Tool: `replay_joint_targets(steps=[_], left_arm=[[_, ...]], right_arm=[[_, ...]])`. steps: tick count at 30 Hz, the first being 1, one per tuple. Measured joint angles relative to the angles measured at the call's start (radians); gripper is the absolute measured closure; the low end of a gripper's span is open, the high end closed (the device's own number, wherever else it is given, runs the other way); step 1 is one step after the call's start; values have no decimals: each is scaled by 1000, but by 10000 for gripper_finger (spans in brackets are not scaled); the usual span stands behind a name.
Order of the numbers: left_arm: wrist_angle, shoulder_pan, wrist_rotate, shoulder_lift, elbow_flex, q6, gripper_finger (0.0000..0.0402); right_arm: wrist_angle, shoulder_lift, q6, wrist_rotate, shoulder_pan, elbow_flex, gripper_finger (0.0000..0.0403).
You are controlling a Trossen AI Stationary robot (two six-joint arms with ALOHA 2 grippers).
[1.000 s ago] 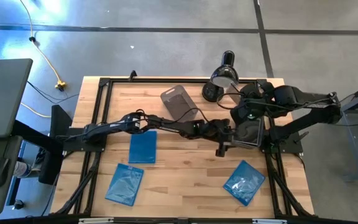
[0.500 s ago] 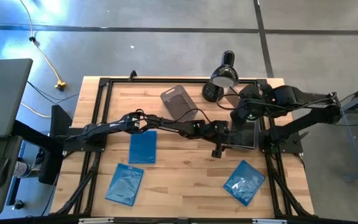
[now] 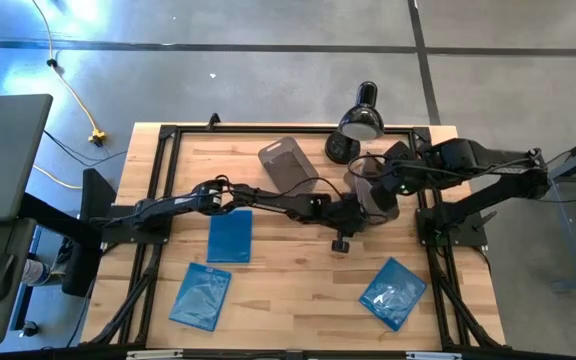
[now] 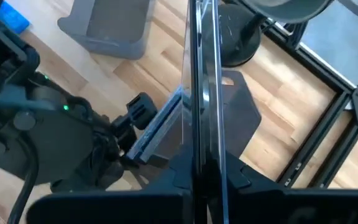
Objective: Pick & place jewel cases by type
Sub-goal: Put the black CD case into the right black bin
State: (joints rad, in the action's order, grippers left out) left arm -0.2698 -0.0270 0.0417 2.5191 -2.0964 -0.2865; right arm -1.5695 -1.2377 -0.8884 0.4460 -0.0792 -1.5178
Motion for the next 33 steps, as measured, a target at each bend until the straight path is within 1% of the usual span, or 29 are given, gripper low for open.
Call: replay_joint_targets(steps=[3, 5, 7, 10, 12, 15, 19, 24, 27, 30, 32, 33], left_arm=[[-22, -13, 17, -19, 4, -15, 341], [-41, -21, 18, -35, -6, -58, 342], [-152, -28, 19, -59, -40, -83, 342], [-306, -36, 26, -57, -127, -109, 342], [-405, -42, 32, -54, -187, -126, 342], [-463, -43, 39, -60, -227, -132, 342], [-499, -46, 73, -55, -233, -132, 342], [-508, -52, 91, -56, -233, -129, 342], [-534, -63, 133, -66, -233, -129, 342], [-597, -82, 208, -99, -236, -130, 342], [-707, -98, 269, -132, -235, -127, 342], [-736, -109, 303, -143, -235, -124, 342]], right_arm=[[-2, 0, -15, -23, 0, 59, 384], [1, 2, -25, -29, 0, 120, 381], [-5, 3, -28, -32, 0, 179, 383], [12, 3, -30, -35, 0, 224, 388], [39, 12, -28, -37, 0, 236, 388], [53, 20, -8, -56, -2, 237, 387], [50, 27, -25, -71, -2, 223, 376], [93, 35, -3, -64, -2, 221, 389], [132, 36, 25, -63, -2, 222, 389], [161, 34, 69, -122, 8, 241, 382], [181, 32, 81, -155, 15, 270, 374], [200, 32, 82, -158, 20, 291, 373]])
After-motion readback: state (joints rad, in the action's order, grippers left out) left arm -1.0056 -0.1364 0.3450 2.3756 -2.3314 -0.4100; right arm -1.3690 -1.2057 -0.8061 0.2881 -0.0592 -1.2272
